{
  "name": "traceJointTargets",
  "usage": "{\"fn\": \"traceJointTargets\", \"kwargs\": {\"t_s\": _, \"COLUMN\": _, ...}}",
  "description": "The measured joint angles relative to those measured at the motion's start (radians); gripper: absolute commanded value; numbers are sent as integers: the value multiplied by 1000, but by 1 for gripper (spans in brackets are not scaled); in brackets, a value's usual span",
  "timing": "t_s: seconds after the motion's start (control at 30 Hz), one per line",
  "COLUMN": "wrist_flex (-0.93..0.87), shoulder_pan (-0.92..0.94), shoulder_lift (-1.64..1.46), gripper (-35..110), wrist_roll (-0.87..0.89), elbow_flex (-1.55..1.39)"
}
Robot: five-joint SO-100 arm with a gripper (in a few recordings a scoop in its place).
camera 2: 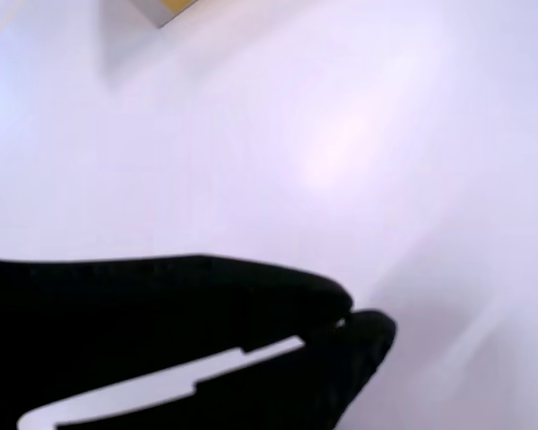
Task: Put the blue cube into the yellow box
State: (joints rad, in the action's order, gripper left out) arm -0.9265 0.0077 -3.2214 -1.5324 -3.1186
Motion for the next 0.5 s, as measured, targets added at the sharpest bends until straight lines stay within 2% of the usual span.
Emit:
{"fn": "traceJointTargets", "kwargs": {"t_s": 0.33, "wrist_flex": -311, "shoulder_pan": -34, "shoulder_lift": -95, "gripper": 0, "wrist_roll": -5, "elbow_flex": 0}}
{"fn": "traceJointTargets", "kwargs": {"t_s": 0.5, "wrist_flex": -408, "shoulder_pan": -46, "shoulder_lift": -95, "gripper": 0, "wrist_roll": 29, "elbow_flex": 0}}
